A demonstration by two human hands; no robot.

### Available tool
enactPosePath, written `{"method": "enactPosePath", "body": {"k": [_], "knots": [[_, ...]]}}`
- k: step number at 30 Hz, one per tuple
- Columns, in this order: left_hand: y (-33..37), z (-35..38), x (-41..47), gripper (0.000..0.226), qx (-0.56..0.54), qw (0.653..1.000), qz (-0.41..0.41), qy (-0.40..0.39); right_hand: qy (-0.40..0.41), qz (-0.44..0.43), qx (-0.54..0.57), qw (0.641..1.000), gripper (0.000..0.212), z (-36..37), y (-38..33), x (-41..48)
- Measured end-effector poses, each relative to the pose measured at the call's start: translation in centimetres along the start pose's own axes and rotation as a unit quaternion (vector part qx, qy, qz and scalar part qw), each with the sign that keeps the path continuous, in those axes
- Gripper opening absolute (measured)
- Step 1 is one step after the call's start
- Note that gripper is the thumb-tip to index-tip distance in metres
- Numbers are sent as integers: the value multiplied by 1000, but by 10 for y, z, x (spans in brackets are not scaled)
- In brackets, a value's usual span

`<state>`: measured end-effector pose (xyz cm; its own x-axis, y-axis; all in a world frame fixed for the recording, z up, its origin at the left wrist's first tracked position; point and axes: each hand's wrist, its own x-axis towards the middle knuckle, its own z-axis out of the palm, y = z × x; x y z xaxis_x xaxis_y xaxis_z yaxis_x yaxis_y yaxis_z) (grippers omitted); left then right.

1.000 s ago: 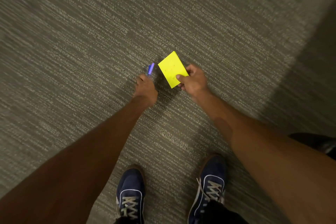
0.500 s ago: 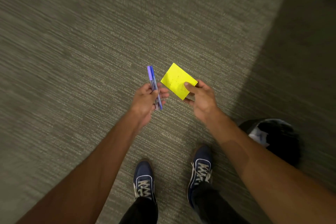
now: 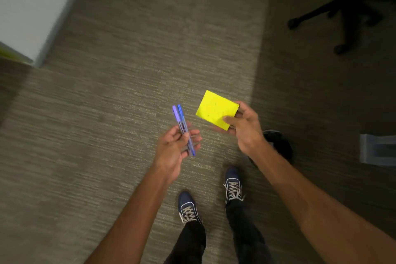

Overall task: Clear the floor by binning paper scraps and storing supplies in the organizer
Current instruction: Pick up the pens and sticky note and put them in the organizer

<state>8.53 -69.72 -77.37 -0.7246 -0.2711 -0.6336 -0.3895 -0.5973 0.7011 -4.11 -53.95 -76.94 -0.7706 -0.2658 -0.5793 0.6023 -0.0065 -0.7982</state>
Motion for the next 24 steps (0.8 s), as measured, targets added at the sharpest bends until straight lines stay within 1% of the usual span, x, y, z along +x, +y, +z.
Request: {"method": "enactPosePath", "body": {"k": [1, 3, 10, 13, 19, 24], "knots": [[10, 7, -15, 22, 4, 1000, 0, -4, 3, -5, 1, 1000, 46, -2, -15, -17], [30, 22, -45, 21, 11, 1000, 2, -14, 15, -16, 13, 1000, 48, -8, -42, -52], [85, 88, -133, 23, 67, 995, 11, -68, 68, -68, 35, 995, 36, -44, -122, -171], [100, 122, -163, 26, 90, 991, 20, -98, 94, -102, 61, 988, 35, -64, -147, -219], [105, 194, -215, 27, 145, 976, 30, -159, 146, -165, 73, 973, 39, -123, -174, -301], [83, 260, -248, 28, 164, 964, 25, -210, 208, -202, 93, 952, 36, -188, -183, -354]]}}
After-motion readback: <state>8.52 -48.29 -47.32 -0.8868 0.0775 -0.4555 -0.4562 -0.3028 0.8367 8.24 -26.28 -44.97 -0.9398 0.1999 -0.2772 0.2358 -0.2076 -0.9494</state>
